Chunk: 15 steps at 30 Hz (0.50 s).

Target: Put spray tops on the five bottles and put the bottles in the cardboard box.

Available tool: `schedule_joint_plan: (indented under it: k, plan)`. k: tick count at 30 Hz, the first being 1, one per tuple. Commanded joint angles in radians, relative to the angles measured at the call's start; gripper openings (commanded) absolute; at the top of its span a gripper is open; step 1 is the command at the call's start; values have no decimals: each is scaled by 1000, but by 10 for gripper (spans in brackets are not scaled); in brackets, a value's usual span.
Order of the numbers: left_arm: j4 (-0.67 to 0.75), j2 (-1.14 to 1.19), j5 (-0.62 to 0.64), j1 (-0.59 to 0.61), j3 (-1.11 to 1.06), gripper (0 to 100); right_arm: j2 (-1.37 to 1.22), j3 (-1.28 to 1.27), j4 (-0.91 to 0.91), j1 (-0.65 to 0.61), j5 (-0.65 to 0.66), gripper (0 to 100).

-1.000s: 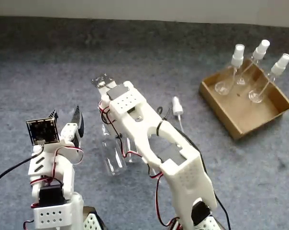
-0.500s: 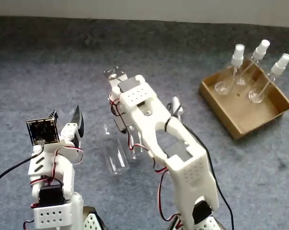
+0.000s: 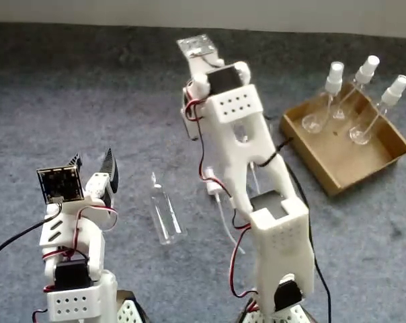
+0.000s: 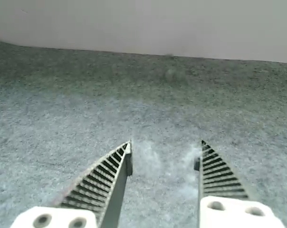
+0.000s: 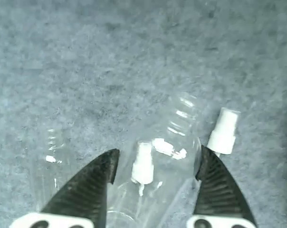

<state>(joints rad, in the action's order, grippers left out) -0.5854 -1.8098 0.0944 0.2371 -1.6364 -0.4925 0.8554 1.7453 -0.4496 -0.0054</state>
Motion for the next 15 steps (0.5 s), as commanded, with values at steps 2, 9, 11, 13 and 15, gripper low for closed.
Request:
schedule_joint_plan:
  k: [2,9,11,13,15]
  plan:
    - [8,-2,-9,-25,30,189,240,22,22,67,120,112]
    - [8,-2,-9,-25,30,189,608,-338,22,110,161,112]
    - [6,-2,-9,-25,30,189,702,-466,21,130,163,113]
    - [6,-2,-9,-25,30,189,779,-588,5,151,209,114]
    - [6,-2,-9,-25,30,189,851,-722,-39,182,302,114]
